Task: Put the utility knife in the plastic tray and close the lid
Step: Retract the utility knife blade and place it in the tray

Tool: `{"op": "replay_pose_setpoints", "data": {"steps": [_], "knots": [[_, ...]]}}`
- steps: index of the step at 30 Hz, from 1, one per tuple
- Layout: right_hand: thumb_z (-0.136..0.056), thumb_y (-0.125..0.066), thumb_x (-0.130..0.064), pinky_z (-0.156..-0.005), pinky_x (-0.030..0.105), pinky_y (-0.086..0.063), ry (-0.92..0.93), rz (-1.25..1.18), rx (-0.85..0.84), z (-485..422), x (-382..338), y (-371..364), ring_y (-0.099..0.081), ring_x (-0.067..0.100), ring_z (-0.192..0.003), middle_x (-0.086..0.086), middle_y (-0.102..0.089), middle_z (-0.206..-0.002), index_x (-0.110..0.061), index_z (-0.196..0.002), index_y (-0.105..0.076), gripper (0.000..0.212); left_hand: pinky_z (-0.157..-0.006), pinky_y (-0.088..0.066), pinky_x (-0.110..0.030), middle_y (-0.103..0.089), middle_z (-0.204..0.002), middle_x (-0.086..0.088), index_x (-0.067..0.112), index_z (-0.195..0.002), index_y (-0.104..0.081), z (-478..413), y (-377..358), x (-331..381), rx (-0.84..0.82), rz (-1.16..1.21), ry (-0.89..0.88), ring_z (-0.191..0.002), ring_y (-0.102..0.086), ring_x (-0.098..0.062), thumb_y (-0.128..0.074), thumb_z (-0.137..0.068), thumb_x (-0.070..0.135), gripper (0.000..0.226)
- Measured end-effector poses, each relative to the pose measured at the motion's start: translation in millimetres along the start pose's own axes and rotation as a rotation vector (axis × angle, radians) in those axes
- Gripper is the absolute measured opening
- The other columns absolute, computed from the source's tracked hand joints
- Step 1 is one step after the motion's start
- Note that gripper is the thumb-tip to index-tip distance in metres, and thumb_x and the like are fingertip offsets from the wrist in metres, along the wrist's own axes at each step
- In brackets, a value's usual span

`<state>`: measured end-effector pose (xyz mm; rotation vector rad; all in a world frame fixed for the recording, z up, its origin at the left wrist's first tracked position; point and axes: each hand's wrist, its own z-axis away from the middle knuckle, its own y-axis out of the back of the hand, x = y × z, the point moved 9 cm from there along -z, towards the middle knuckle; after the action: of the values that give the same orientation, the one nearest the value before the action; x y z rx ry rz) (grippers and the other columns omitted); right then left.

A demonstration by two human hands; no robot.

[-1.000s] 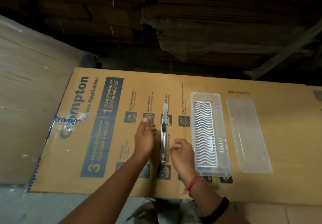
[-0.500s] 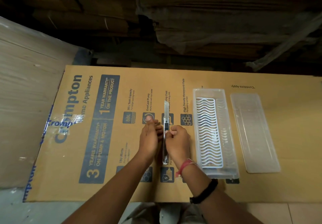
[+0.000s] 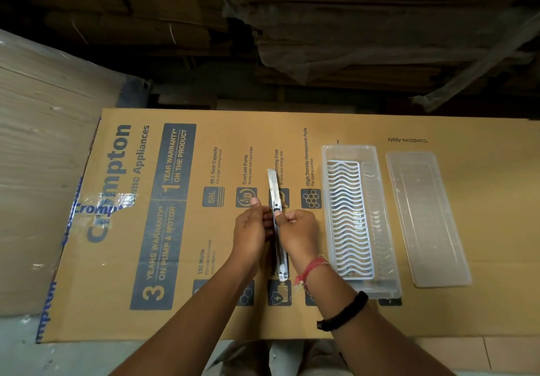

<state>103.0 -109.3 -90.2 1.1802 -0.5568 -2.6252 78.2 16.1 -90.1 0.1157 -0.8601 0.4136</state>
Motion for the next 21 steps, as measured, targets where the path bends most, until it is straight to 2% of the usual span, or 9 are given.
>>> {"op": "replay_pose_setpoints", "data": {"steps": [3, 5, 7, 9, 10, 13, 17, 21], "knots": [[-0.088, -0.066, -0.022, -0.053, 0.020, -0.043, 0.037, -0.030, -0.013, 2.3, -4.5, 4.2, -0.062, 0.015, -0.063, 0.004, -0.068, -0.071, -0.010, -0.073, -0.071, 0.020, -0.061, -0.056, -0.023, -0.070, -0.059, 0.004, 0.007, -0.083, -0.072, 0.3, -0.5, -0.6, -0.025, -0.002, 0.026, -0.062, -0.068, -0.012, -0.047, -0.102, 0.028, 0.037], [-0.089, -0.065, -0.022, -0.051, 0.016, -0.047, 0.053, -0.059, -0.024, 4.2, -3.9, 6.9, -0.062, 0.010, -0.059, 0.002, -0.069, -0.067, -0.014, -0.067, -0.069, 0.024, -0.062, -0.057, -0.026, -0.070, -0.060, 0.000, 0.007, -0.074, -0.070, -0.3, -2.4, 0.1, -0.042, -0.027, 0.032, -0.064, -0.069, -0.017, -0.053, -0.099, 0.018, 0.031], [-0.088, -0.066, -0.026, -0.063, 0.029, -0.059, 0.056, -0.106, -0.026, 7.2, -0.1, 8.6, -0.069, 0.018, -0.063, 0.003, -0.073, -0.066, -0.020, -0.060, -0.068, 0.028, -0.063, -0.057, -0.027, -0.071, -0.066, -0.005, 0.001, -0.082, -0.073, -2.5, -3.5, 1.0, -0.043, -0.063, 0.035, -0.065, -0.068, -0.018, -0.058, -0.096, 0.012, 0.023], [-0.085, -0.066, -0.032, -0.074, 0.045, -0.060, 0.075, -0.142, -0.037, 9.0, 4.3, 9.7, -0.073, 0.023, -0.071, 0.003, -0.075, -0.069, -0.024, -0.061, -0.070, 0.025, -0.058, -0.055, -0.023, -0.069, -0.062, -0.003, -0.004, -0.087, -0.073, -4.1, -4.9, 4.3, -0.038, -0.079, 0.038, -0.059, -0.065, -0.013, -0.062, -0.093, 0.010, 0.019], [-0.085, -0.066, -0.031, -0.076, 0.046, -0.060, 0.086, -0.160, -0.043, 10.0, 5.3, 11.0, -0.073, 0.023, -0.073, 0.003, -0.076, -0.072, -0.025, -0.064, -0.071, 0.022, -0.056, -0.054, -0.021, -0.068, -0.060, -0.002, -0.006, -0.087, -0.073, -4.9, -5.7, 5.8, -0.039, -0.080, 0.043, -0.055, -0.063, -0.011, -0.063, -0.092, 0.010, 0.019], [-0.088, -0.066, -0.019, -0.075, 0.037, -0.059, 0.110, -0.250, -0.061, 15.1, 0.4, 17.8, -0.071, 0.017, -0.071, 0.002, -0.075, -0.073, -0.023, -0.070, -0.071, 0.020, -0.054, -0.053, -0.023, -0.065, -0.063, -0.010, -0.012, -0.089, -0.070, -7.4, -8.6, 12.4, -0.041, -0.056, 0.052, -0.054, -0.059, -0.015, -0.065, -0.091, 0.010, 0.023], [-0.088, -0.067, -0.011, -0.073, 0.024, -0.054, 0.152, -0.348, -0.089, 21.4, -10.3, 26.1, -0.069, 0.012, -0.074, 0.001, -0.074, -0.079, -0.023, -0.078, -0.068, 0.015, -0.055, -0.051, -0.023, -0.064, -0.062, -0.007, -0.001, -0.079, -0.069, -5.6, -12.8, 26.4, -0.048, -0.057, 0.019, -0.054, -0.058, -0.014, -0.065, -0.090, 0.009, 0.016], [-0.089, -0.065, -0.011, -0.074, 0.017, -0.054, 0.190, -0.373, -0.153, 31.4, -15.7, 30.5, -0.070, 0.004, -0.081, -0.005, -0.075, -0.085, -0.027, -0.092, -0.065, 0.017, -0.053, -0.056, -0.024, -0.068, -0.061, -0.006, 0.001, -0.075, -0.068, -2.5, -16.2, 43.5, -0.024, -0.021, -0.022, -0.050, -0.063, -0.011, -0.061, -0.093, 0.007, 0.020]]}}
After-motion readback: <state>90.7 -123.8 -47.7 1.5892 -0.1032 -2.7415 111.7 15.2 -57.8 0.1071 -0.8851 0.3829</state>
